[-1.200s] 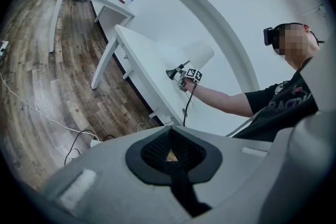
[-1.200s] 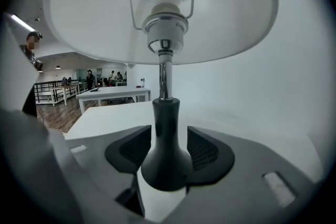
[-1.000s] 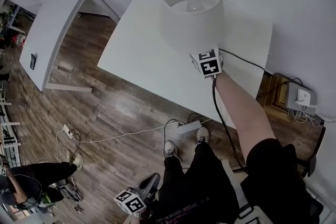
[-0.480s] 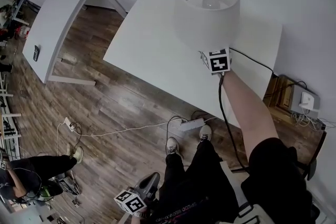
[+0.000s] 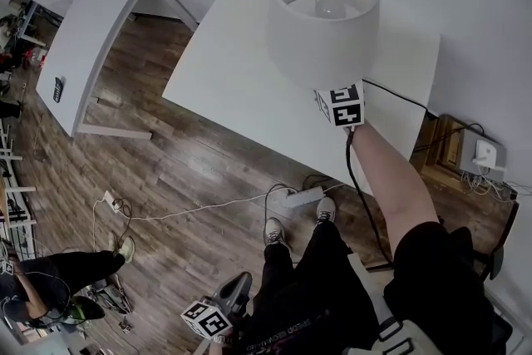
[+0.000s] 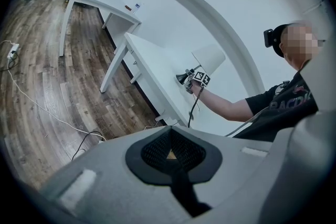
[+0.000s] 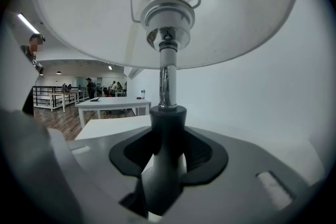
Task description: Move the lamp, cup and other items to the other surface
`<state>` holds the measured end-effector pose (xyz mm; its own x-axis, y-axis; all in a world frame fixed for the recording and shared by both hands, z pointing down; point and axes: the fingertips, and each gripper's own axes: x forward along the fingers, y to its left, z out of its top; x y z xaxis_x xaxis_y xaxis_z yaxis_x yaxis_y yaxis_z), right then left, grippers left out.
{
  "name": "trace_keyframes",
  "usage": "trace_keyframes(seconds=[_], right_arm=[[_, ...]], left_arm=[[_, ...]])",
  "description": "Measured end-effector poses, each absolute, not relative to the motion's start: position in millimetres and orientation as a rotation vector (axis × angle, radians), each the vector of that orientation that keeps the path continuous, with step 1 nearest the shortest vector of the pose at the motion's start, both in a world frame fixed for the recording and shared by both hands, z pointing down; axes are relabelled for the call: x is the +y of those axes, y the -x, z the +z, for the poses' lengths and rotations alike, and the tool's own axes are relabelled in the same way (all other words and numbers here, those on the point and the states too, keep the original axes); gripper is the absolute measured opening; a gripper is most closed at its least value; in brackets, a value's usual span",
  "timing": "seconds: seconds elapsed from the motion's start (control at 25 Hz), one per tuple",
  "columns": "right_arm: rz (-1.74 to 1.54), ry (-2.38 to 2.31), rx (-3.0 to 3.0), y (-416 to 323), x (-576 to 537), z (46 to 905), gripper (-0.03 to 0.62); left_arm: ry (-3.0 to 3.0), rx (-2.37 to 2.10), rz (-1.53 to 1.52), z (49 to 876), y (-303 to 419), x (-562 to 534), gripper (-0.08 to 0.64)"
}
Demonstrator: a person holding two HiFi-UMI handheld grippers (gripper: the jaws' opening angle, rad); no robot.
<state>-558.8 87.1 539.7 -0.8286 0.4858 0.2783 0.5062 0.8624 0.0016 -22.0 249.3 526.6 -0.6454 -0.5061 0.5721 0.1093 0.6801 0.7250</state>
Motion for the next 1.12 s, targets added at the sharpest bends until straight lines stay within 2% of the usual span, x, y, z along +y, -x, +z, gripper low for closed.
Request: trace_keyframes(seconds=[0.48,0.8,1.12], right_arm=[[-0.074,0.742,-2.866,527.4,33.6,463.8,0.149],[-0.154,0.599,-2.897,491.3,-68.9,435.0,0.15],[-0.079,0.337,-2.969,439.1,-190.1,401.2,0.15]], left_arm=[[-0.46,-2.1,-0.911,515.9,53.2,229.6,0.003],[-0.647,-2.077,-0.873,511.2,88.2,194.0,0.003],[-0.848,-1.986,-0.827,514.3,117.5,147.0,0.003]])
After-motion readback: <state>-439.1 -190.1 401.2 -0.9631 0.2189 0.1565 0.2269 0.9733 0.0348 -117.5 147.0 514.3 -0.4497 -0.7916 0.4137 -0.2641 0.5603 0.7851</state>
